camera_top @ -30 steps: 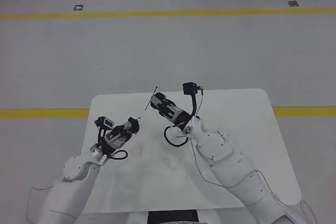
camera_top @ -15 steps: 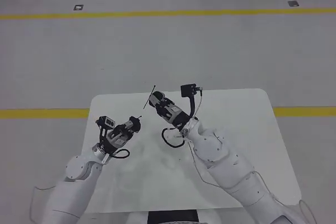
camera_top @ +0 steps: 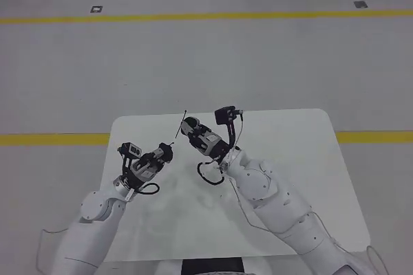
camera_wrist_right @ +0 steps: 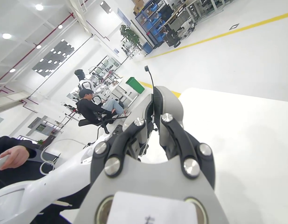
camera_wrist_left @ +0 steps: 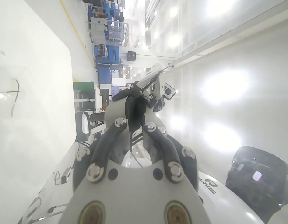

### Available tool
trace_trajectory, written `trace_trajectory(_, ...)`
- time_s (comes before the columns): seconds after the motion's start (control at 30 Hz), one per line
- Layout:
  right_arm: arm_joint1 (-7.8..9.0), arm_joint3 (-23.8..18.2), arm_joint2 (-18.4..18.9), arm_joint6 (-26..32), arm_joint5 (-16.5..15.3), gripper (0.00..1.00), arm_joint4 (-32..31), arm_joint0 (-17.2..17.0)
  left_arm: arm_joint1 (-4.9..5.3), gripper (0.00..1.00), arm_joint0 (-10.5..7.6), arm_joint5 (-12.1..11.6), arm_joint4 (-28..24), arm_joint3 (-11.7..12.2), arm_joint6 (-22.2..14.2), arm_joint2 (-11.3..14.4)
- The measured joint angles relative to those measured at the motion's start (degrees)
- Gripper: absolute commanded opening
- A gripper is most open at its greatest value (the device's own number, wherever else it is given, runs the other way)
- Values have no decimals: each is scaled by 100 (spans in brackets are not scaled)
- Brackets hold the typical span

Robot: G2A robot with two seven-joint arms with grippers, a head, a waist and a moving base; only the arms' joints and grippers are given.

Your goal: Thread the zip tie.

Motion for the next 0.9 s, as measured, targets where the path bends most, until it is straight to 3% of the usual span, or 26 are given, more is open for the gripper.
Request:
trace_trajectory(0.43,-37,-88,-167,-136,190,0,-736,-66,0,0,0,0,0,0,0,0)
trace_trajectory(0.9,-89,-91,-203,-106,283,0,-972,-92,0,0,0,0,0,0,0,0)
